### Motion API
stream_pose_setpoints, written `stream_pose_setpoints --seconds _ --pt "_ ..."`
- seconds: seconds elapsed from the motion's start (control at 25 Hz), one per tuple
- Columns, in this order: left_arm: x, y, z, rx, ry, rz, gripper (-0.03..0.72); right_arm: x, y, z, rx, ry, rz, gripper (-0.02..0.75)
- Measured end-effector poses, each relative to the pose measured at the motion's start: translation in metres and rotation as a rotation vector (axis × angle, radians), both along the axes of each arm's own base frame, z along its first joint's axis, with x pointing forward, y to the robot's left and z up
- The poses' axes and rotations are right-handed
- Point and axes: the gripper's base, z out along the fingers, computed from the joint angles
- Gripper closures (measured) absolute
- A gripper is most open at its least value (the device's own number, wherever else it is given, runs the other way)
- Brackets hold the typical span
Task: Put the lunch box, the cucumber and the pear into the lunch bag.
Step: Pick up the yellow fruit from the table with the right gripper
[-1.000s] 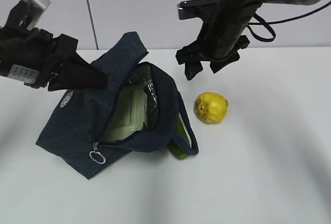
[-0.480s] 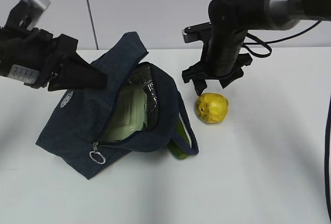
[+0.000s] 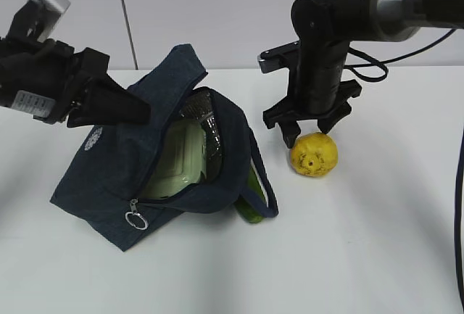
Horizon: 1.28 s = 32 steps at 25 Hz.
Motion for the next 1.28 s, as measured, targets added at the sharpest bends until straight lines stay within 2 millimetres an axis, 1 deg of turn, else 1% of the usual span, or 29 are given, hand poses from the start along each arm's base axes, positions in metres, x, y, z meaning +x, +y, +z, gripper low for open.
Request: stream_pose_setpoints --seconds 0.44,0.88,1.04,1.16,1.28 --pt "0.000 0.000 0.000 0.000 0.000 0.000 0.687 -0.005 -0.002 -0.001 -0.029 0.058 0.016 0.190" --pt "0.000 0.000 0.000 0.000 0.000 0.000 0.687 -0.012 0.005 -0.002 0.022 0.143 0.216 0.188" --pt "0.000 0.000 0.000 0.000 0.000 0.000 0.687 -0.014 0.005 -0.002 0.020 0.161 0.236 0.167" --pt "0.000 0.000 0.000 0.000 0.000 0.000 0.687 -0.014 0.005 -0.002 0.020 0.166 0.236 0.137" --pt "0.000 0.000 0.000 0.000 0.000 0.000 0.687 -0.014 0.005 -0.003 0.023 0.166 0.216 0.130"
